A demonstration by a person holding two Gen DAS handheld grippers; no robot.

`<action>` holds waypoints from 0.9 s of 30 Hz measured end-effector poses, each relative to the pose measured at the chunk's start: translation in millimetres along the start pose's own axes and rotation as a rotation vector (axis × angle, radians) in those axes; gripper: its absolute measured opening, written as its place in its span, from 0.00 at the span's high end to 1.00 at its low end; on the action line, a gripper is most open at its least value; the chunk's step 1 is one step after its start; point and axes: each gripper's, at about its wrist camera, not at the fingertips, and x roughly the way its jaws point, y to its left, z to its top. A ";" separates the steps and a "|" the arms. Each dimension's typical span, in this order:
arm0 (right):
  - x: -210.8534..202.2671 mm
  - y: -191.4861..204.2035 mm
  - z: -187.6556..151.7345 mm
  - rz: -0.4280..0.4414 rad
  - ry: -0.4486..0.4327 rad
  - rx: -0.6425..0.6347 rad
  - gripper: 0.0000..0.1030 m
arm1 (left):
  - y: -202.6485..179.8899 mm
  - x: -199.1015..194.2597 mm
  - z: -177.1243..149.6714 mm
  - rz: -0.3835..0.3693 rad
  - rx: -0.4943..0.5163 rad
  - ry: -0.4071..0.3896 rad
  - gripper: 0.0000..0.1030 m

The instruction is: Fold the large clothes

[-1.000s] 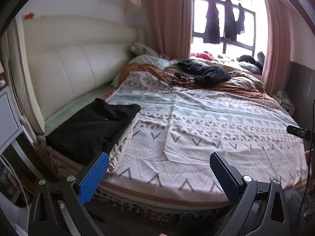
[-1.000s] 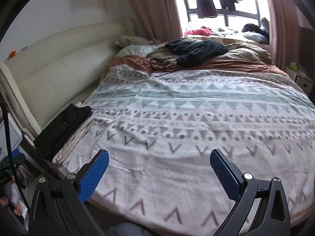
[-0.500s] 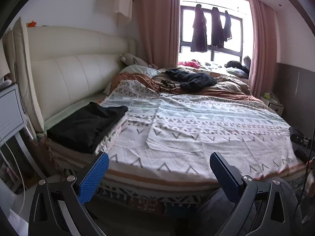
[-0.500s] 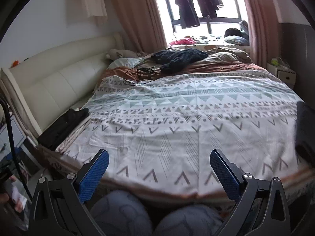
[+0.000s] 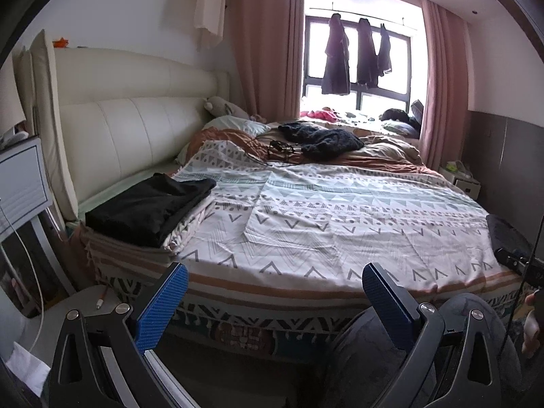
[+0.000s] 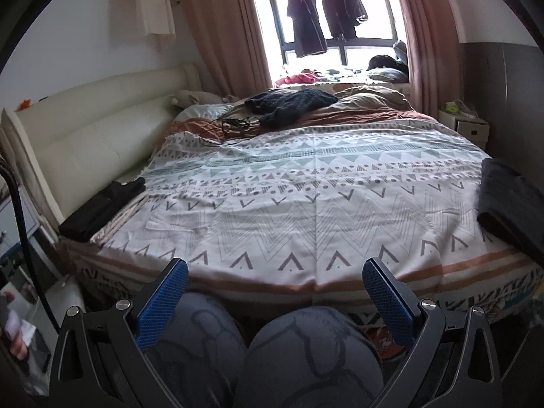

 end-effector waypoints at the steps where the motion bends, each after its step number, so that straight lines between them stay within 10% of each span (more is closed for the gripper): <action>1: -1.5 1.6 -1.7 0.000 0.003 -0.003 0.01 | -0.1 -1.5 -0.7 -0.002 -0.001 0.001 0.00; 27: -4.3 8.6 -8.7 -0.062 0.008 -0.018 0.01 | -4.9 -11.3 -8.1 -0.005 -0.032 0.016 0.00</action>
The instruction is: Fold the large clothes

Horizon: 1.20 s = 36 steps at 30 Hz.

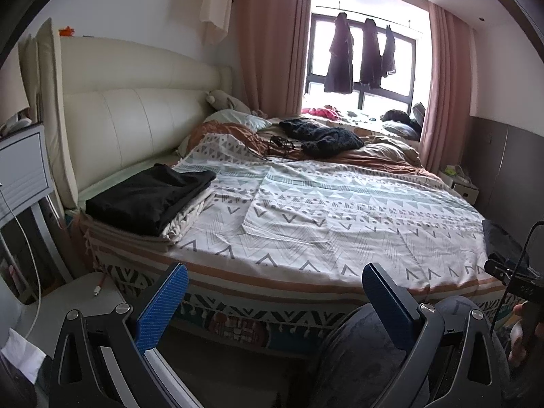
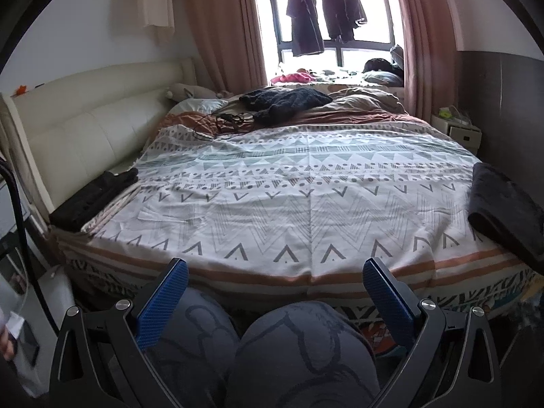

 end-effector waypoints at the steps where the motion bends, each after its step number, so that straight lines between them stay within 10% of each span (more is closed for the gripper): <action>1: 0.0 -0.2 -0.3 -0.001 0.000 0.002 0.01 | 0.2 0.3 0.3 -0.001 0.000 0.000 0.00; 36: 0.2 1.0 -3.8 -0.019 -0.015 -0.004 0.01 | 1.1 -0.1 -2.8 0.015 -0.008 0.014 0.00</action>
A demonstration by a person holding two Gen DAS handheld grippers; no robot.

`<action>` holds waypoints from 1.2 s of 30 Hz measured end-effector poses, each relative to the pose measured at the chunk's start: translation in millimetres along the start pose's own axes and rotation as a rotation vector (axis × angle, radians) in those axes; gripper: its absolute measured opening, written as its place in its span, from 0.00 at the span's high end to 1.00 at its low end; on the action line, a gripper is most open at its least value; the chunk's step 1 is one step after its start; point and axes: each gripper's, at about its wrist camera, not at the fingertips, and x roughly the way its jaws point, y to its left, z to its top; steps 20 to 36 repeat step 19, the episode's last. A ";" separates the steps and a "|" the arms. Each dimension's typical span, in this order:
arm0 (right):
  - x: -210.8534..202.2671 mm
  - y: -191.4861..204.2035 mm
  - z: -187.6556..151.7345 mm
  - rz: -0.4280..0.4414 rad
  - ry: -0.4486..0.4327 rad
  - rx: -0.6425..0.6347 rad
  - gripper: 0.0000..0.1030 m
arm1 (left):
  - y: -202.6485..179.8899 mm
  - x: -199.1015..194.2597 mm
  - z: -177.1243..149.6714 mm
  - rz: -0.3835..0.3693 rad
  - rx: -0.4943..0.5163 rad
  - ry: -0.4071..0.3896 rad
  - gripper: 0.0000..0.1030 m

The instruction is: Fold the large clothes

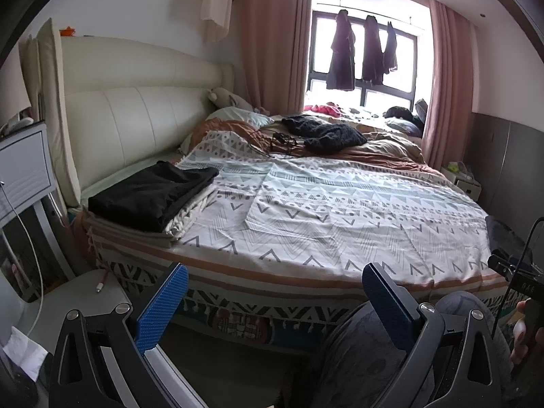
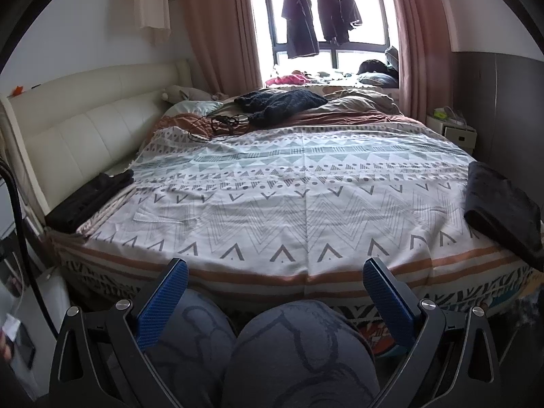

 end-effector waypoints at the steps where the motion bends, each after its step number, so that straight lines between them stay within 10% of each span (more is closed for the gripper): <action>1: 0.1 0.1 0.2 0.000 0.001 0.000 0.01 | 0.6 0.8 0.1 -0.001 0.000 0.000 0.00; 36: 7.2 -5.3 -1.0 -0.017 0.020 -0.003 0.01 | -0.3 4.4 -1.2 -0.004 0.015 0.003 0.00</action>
